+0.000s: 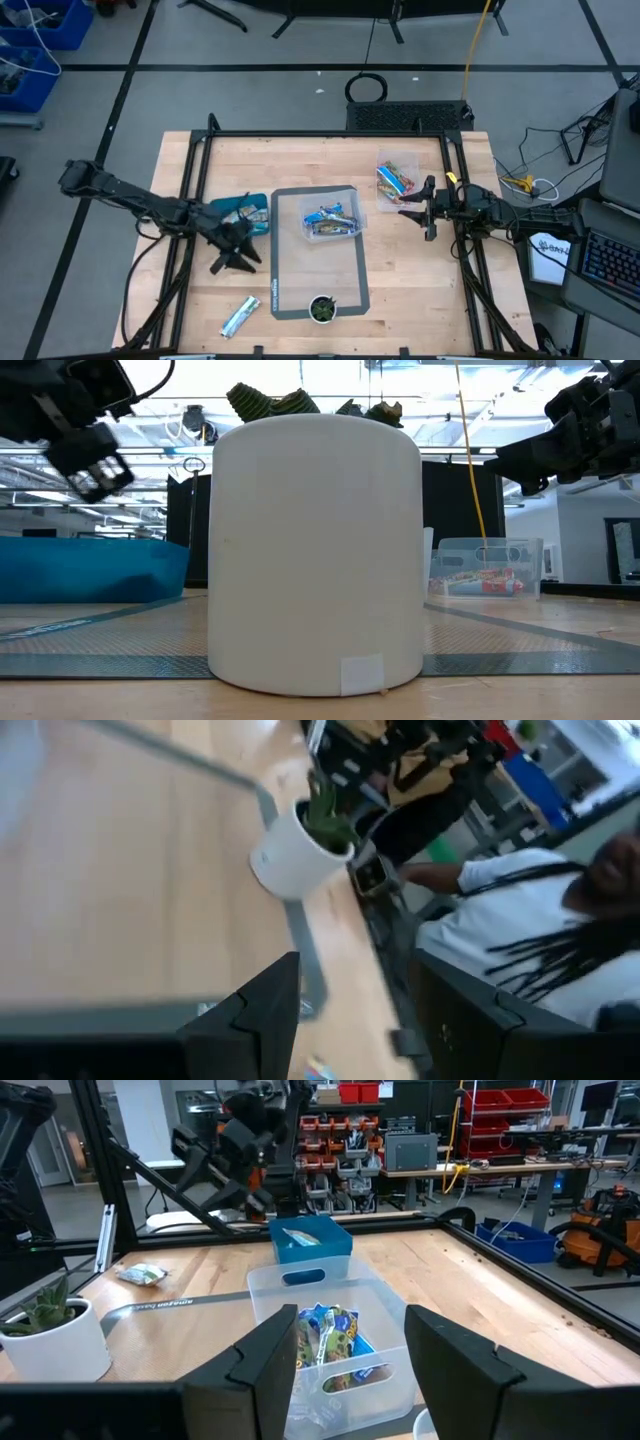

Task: Pick and place Granola Bars by type
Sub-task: Put the orange granola bar into the blue bin

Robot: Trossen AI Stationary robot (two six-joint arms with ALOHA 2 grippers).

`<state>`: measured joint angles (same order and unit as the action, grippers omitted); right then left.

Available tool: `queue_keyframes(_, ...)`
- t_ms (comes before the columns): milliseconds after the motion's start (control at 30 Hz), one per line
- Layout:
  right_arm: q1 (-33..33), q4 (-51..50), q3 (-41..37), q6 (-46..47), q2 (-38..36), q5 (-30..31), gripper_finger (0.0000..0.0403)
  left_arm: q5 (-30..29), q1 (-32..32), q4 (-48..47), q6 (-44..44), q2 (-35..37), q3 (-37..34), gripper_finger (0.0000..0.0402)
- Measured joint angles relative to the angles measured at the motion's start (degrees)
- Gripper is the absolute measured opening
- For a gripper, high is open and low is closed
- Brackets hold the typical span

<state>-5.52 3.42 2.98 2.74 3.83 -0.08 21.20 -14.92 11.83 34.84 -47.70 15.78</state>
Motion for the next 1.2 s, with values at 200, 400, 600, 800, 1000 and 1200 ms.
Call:
queue_keyframes(200, 0.01, 0.00, 0.00, 0.02, -0.02, 0.01, 0.0176, -10.32, -11.29, -6.11, 11.78, -0.61, 2.37, 0.0189)
queue_keyframes(400, 0.00, 0.00, 0.00, 0.00, 0.00, 0.02, 0.0176, -22.76, -22.01, -7.24, 17.29, -6.84, 5.09, 0.0188)
queue_keyframes(600, 0.02, -0.02, 0.00, 0.02, -0.02, 0.02, 0.0176, -25.76, -26.89, -14.00, 26.48, -18.65, 12.48, 0.0188)
queue_keyframes(800, 0.02, 0.00, 0.00, 0.01, 0.00, 0.01, 0.0176, -23.74, -28.60, -21.90, 31.90, -30.80, 21.86, 0.0188)
queue_keyframes(1000, 0.02, 0.00, 0.00, 0.02, -0.02, 0.02, 0.0176, -20.74, -29.15, -23.59, 35.48, -38.00, 27.61, 0.0188)
queue_keyframes(1200, 0.01, -0.01, 0.00, 0.00, -0.01, 0.02, 0.0176, -19.58, -29.26, -26.75, 41.95, -40.70, 29.21, 0.0188)
